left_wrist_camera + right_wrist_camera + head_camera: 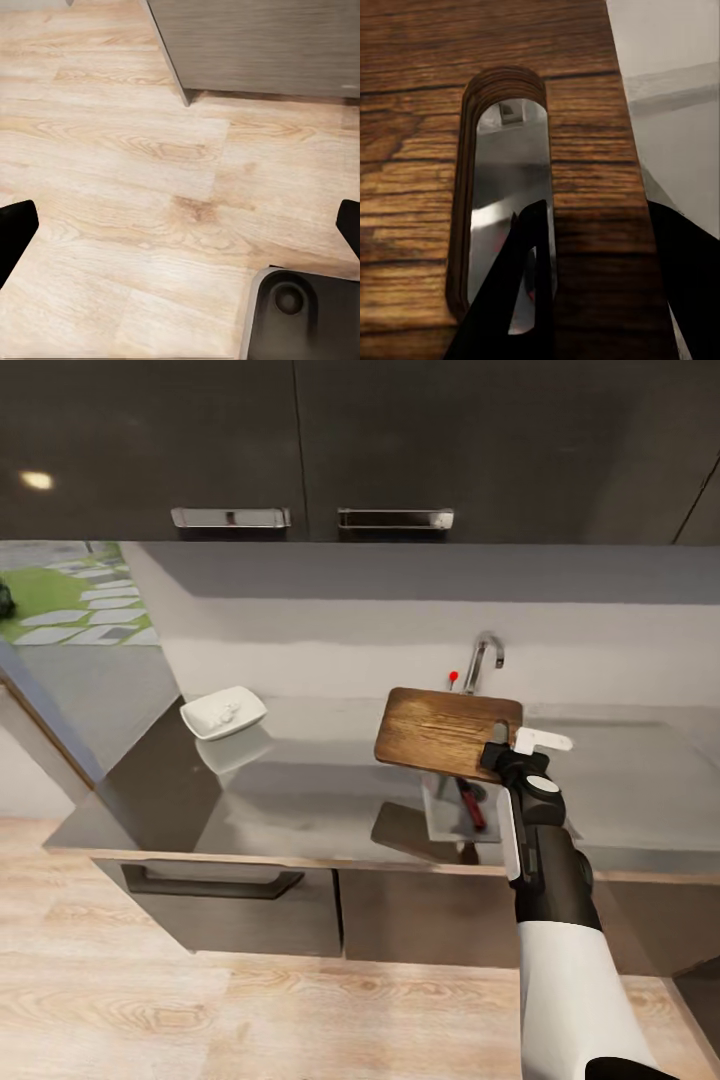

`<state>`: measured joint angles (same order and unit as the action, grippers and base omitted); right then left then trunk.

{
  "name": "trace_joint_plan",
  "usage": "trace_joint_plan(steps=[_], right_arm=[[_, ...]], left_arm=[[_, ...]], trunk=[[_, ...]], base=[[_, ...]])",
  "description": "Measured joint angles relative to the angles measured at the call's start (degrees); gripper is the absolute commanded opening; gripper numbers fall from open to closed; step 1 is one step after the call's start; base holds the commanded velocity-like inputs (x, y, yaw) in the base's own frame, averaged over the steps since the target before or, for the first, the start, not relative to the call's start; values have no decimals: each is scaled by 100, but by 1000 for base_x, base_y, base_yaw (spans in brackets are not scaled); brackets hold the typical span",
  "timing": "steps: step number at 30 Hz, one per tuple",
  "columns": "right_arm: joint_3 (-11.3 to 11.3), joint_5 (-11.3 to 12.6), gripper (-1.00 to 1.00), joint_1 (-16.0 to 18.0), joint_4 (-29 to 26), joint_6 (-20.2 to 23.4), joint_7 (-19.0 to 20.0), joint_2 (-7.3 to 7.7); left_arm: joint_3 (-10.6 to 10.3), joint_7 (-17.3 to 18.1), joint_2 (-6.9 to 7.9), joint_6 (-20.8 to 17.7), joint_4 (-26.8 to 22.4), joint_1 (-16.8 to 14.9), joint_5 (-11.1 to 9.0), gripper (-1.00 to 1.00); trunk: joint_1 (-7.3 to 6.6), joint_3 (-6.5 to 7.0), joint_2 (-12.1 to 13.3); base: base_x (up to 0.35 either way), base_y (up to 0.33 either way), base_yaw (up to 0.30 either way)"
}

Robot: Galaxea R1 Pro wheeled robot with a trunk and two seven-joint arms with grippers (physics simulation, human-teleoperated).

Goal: In the kitchen, take the Vidalia onion out of the sink, dice it on the chopping board with the paring knife, put the diced onion into the bowl on the countertop, then place both the paring knife and the chopping board into the sink.

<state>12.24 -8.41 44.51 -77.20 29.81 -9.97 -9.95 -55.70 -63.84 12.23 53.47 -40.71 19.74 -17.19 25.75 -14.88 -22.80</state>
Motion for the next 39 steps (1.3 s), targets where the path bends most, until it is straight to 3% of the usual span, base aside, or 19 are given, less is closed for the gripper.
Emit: trace_joint_plan(steps=[4,6,7,10,11,13,14,15,17,19,23,28,30,33,39], right_arm=[[9,-41,-100,0,0,-14,-211,1],[14,-64,-100,0,41,-140,-654,2],[18,7,-100,1,178,-362,-1150,3],[34,701,-100,-1,794,-1261,-2417,2],[5,1074,-100,-1,1146,-1864,-3052,-1],[-127,1340,-100,0,1379,-2467,-3669,1],[-288,1454,-100,0,1469,-2717,-3989,-1],[-588,1544,-100,1,1548,-2935,-4369,-2],[-903,1683,-100,0,1601,-3096,-4805,-1],[-1044,1905,-100,0,1620,-3223,-5185,-1],[-1153,2639,-100,-1,1632,-3531,-5608,-1],[-1213,3227,-100,-1,1619,-3639,-6098,-3],[-1234,3758,-100,-1,1576,-3732,-6337,-4],[-1255,4006,-100,2,1373,-3818,-6416,-4],[-1476,4100,-100,1,1023,-3840,-6718,-5]], left_arm=[[-1,-1,0,0,0,0,1,100],[0,-1,0,0,0,0,2,100],[0,0,0,0,0,0,1,100],[1,0,0,0,6,0,1,100],[0,1,0,1,36,0,2,100],[1,32,0,0,57,0,6,100],[0,69,-3,0,65,0,7,100],[-3,124,-5,0,72,-1,7,100],[-1,164,-9,0,76,-1,7,100],[1,182,-23,0,78,0,8,100],[0,191,-33,0,79,0,5,100],[0,192,-34,0,81,0,0,100],[0,192,-35,0,85,-1,-2,100],[0,194,-35,0,85,0,-2,100],[-1,194,-35,0,82,-1,-2,100]], trunk=[[0,1,-1],[0,1,0],[0,1,0],[0,0,1],[0,-1,1],[0,0,0],[0,0,0],[0,0,-1],[0,0,0],[0,0,0],[0,0,0],[0,-1,0],[-1,-1,-1],[-3,0,-2],[-3,0,-1]], base=[[1,-1,34],[0,0,7],[0,0,3],[0,0,1],[0,0,0],[0,0,0],[0,0,0],[0,0,0],[0,0,0],[0,0,0],[0,0,0],[1,0,0],[97,0,0],[203,0,0],[294,0,0]])
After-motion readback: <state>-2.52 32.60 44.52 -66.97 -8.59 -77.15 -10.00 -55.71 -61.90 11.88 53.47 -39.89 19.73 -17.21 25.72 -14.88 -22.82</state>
